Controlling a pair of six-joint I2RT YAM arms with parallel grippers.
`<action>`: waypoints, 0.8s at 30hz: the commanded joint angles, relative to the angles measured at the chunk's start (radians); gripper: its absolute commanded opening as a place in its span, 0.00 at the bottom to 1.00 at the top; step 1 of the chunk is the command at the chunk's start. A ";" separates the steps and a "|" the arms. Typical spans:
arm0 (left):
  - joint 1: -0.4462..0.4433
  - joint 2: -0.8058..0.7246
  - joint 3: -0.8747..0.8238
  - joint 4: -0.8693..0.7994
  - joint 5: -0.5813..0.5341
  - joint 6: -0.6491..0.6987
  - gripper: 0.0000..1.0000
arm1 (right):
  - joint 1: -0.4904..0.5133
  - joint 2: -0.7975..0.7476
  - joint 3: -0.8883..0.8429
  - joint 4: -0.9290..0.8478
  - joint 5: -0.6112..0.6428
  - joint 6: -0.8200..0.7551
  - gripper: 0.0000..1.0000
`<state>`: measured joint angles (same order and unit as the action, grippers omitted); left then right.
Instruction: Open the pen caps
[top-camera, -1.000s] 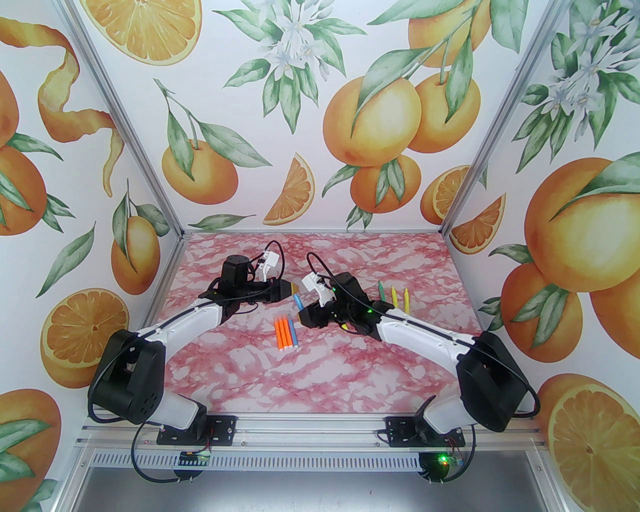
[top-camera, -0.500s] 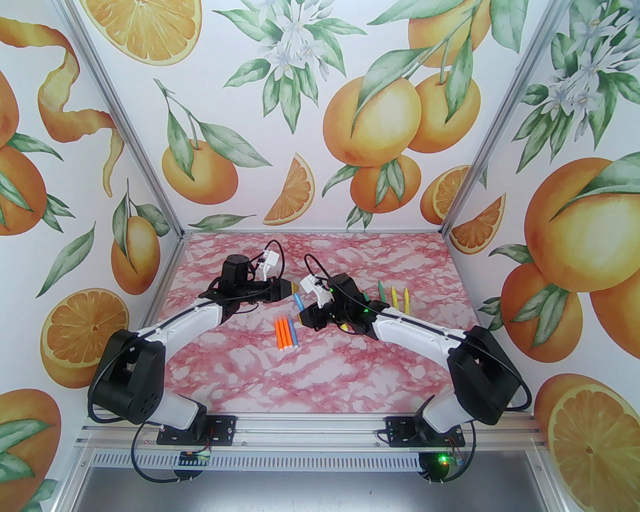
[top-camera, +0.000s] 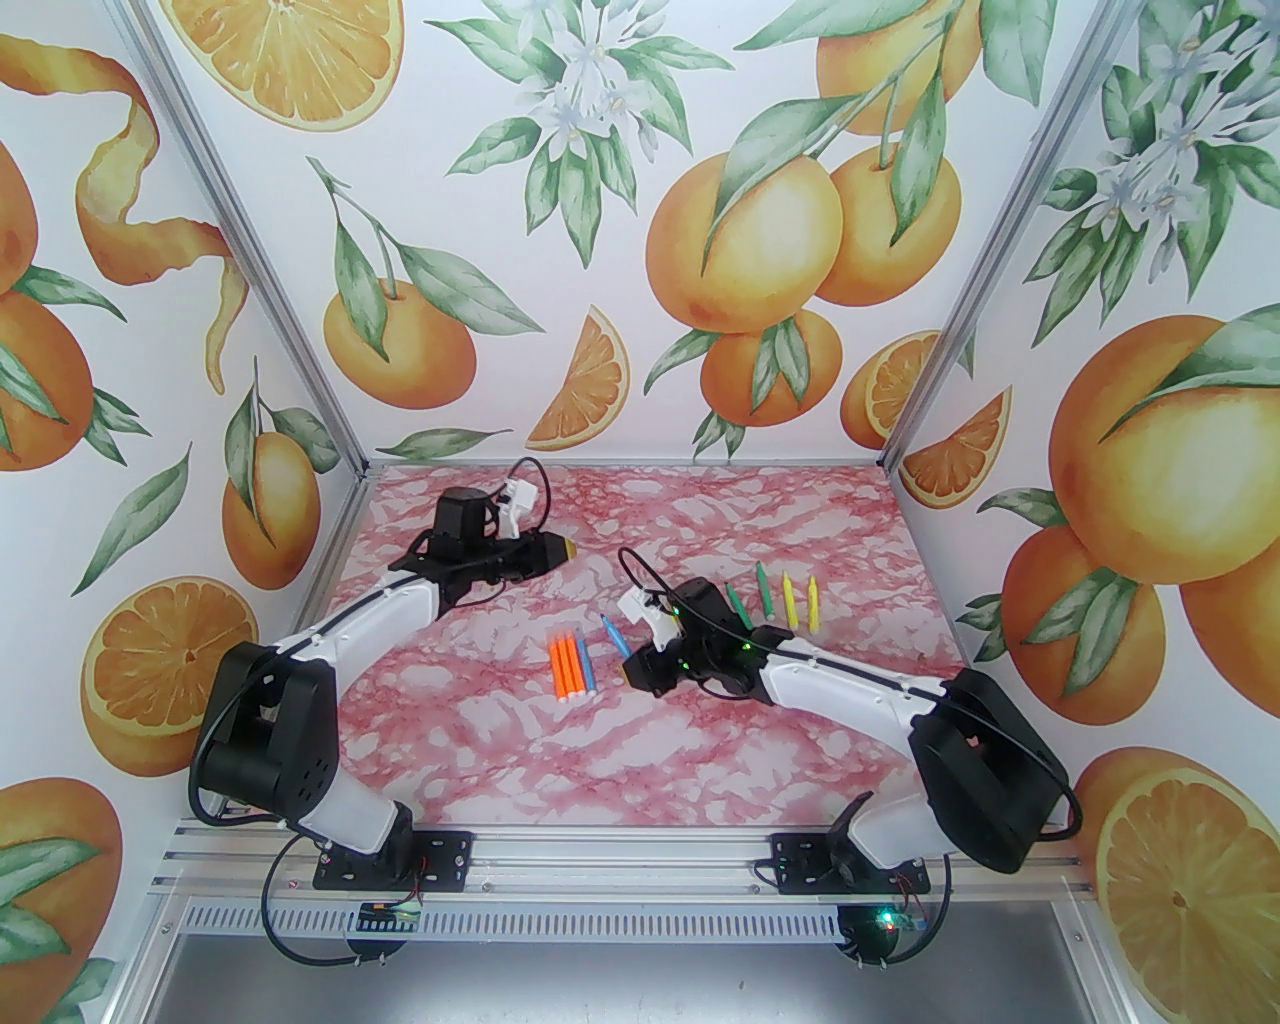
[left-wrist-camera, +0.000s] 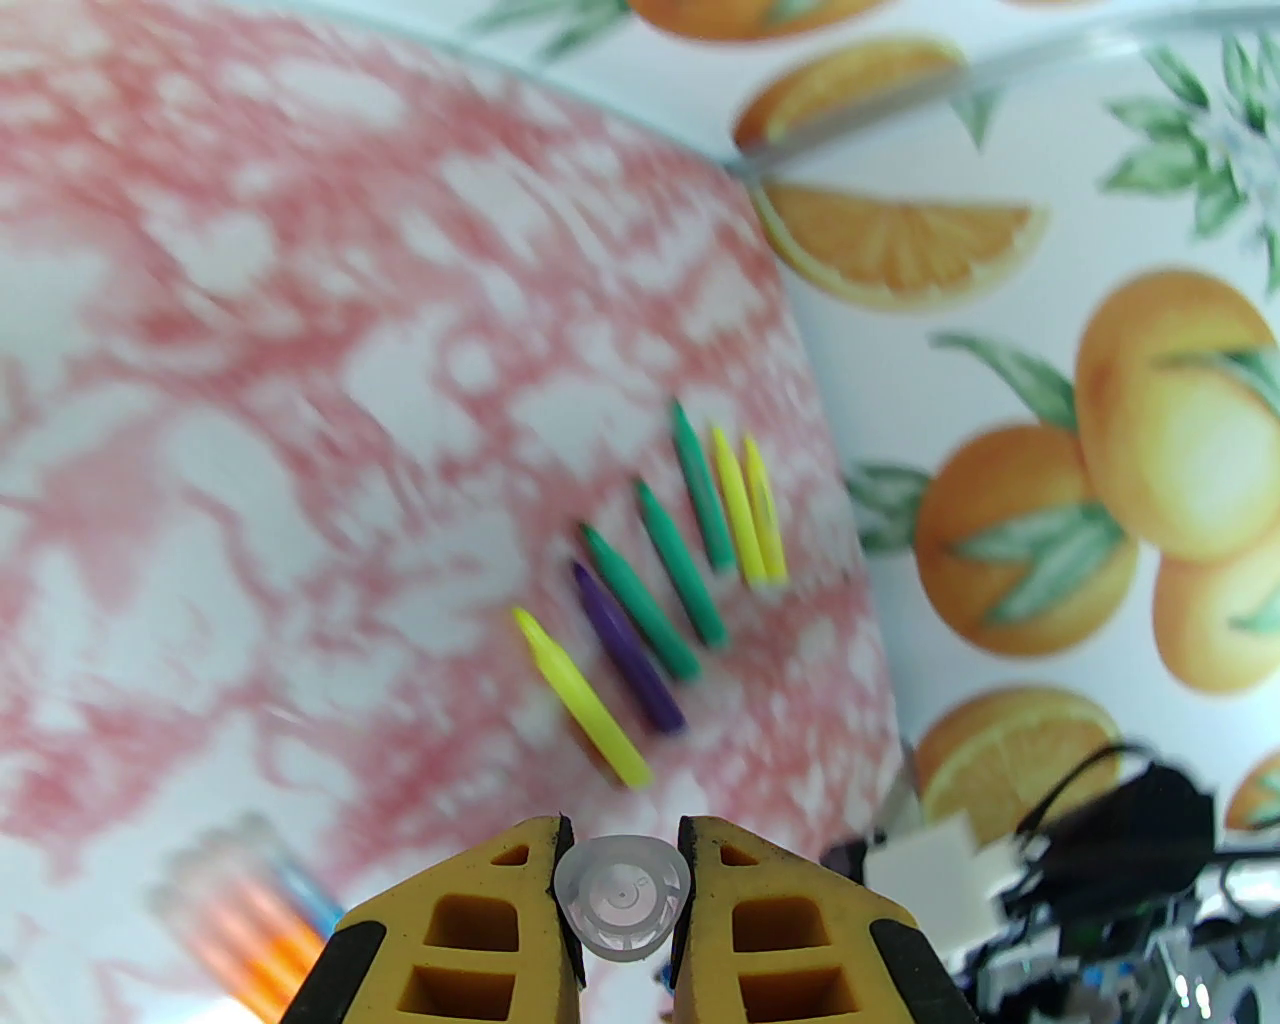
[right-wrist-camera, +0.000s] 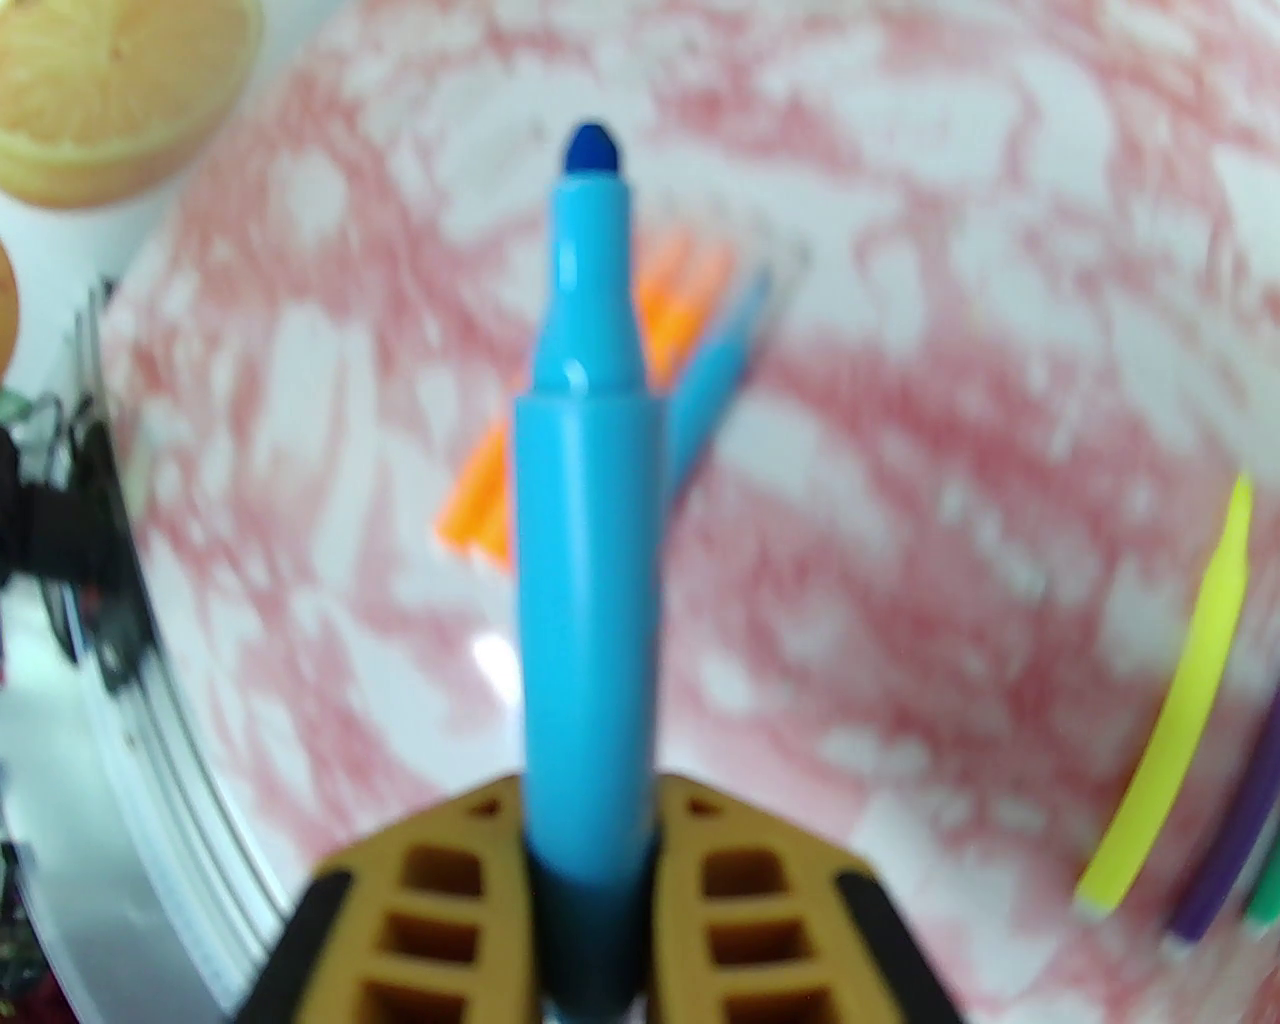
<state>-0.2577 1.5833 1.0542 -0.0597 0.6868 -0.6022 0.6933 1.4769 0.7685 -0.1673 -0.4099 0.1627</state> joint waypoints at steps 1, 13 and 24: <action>-0.005 0.021 0.046 -0.003 -0.011 0.006 0.00 | 0.001 -0.035 -0.012 -0.008 0.035 -0.031 0.00; -0.018 0.043 0.149 -0.572 -0.541 0.374 0.00 | -0.009 0.074 0.091 -0.118 0.334 0.040 0.00; -0.018 0.092 0.132 -0.689 -0.666 0.432 0.00 | -0.010 0.226 0.211 -0.218 0.482 0.079 0.00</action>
<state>-0.2752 1.6569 1.1828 -0.6872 0.0879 -0.2043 0.6914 1.6752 0.9310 -0.3386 -0.0048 0.2207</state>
